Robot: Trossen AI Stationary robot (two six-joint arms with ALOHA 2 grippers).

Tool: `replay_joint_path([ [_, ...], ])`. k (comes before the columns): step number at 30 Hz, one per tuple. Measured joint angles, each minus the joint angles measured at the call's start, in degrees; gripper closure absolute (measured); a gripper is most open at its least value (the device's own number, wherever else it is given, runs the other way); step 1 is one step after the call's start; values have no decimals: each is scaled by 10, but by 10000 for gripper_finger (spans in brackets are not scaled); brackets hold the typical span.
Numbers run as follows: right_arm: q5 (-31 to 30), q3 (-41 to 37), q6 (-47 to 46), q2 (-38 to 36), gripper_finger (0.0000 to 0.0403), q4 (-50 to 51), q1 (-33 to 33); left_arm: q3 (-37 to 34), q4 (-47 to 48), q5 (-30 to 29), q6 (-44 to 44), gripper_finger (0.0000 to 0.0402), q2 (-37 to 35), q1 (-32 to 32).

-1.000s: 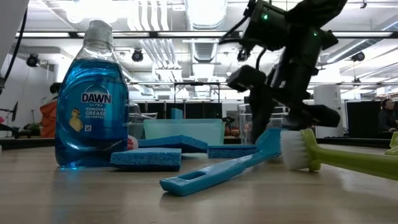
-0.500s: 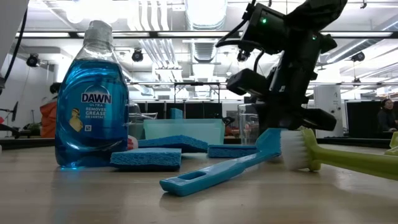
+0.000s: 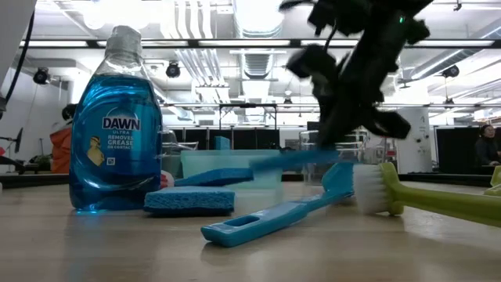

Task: Pick & Place Kitchen Sink Supplies
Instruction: Put the sponge into the green bin

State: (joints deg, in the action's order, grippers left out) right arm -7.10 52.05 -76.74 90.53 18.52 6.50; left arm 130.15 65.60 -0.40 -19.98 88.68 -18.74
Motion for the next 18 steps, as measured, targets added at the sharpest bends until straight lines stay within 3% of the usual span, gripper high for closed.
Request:
replay_joint_path([
  [10, -107, 0, 35, -134, 394, -12, 0, 0, 0, 26, -34, 213, 0, 1],
  [18, -230, 1, 154, -229, 394, -131, 0, -1, -18, 71, -101, 213, 5, 2],
])
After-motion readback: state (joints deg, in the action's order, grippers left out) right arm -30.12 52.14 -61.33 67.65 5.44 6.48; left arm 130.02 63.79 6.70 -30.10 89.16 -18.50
